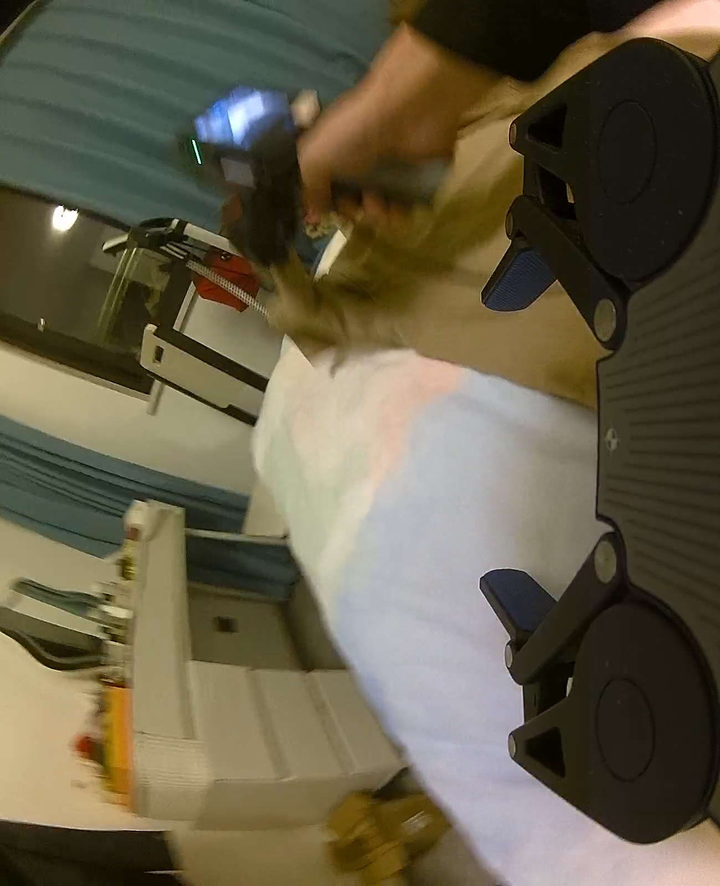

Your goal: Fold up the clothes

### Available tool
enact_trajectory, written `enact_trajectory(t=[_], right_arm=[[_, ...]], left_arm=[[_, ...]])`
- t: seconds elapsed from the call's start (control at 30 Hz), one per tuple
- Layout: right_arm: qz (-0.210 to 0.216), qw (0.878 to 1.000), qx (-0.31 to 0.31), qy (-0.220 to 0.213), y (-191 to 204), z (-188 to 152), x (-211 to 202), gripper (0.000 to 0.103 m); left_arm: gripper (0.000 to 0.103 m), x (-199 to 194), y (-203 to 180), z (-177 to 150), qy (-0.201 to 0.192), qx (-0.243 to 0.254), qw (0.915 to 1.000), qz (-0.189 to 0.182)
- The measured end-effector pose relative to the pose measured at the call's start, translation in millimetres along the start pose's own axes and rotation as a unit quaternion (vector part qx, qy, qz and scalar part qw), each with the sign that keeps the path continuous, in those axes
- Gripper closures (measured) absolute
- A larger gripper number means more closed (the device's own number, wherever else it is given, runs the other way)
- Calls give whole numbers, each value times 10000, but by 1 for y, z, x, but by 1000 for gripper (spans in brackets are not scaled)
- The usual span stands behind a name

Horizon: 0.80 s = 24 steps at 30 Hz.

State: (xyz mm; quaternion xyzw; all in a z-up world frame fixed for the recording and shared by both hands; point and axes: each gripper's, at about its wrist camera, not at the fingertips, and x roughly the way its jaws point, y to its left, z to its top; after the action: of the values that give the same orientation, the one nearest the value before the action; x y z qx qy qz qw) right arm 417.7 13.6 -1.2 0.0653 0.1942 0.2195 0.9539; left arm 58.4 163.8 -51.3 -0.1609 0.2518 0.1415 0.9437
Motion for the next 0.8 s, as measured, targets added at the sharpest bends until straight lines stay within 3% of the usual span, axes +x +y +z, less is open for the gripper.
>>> enact_trajectory(t=[0.13,0.23,0.33,0.43,0.5,0.6,0.63,0.73,0.8], right_arm=[[-147,9971,475,-583,-69,21,-58,95],[-413,9920,944,-736,-131,17,-81,95],[-781,9851,1422,-565,-189,-3,-87,95],[-999,9786,1793,-131,-231,-29,-80,93],[-1017,9757,1938,62,-243,-42,-80,92],[-854,9743,2082,20,-242,-48,-89,89],[-818,9752,2054,10,-238,-46,-94,80],[-739,9803,1829,-36,-218,-35,-115,32],[-680,9856,1547,-61,-202,-28,-139,31]], left_arm=[[2,-17,-8,-7,-55,-62,9996,-264],[2,-22,-22,-12,-89,49,9992,-396],[2,-14,-42,-17,5,238,9983,-532],[2,-1,-64,-25,162,554,9969,-536],[2,9,-80,-33,185,956,9946,-353],[3,15,-91,-39,263,1131,9929,-270],[3,17,-95,-40,290,1177,9923,-248],[3,14,-99,-46,375,1227,9912,-310],[3,16,-98,-42,422,1201,9911,-389]])
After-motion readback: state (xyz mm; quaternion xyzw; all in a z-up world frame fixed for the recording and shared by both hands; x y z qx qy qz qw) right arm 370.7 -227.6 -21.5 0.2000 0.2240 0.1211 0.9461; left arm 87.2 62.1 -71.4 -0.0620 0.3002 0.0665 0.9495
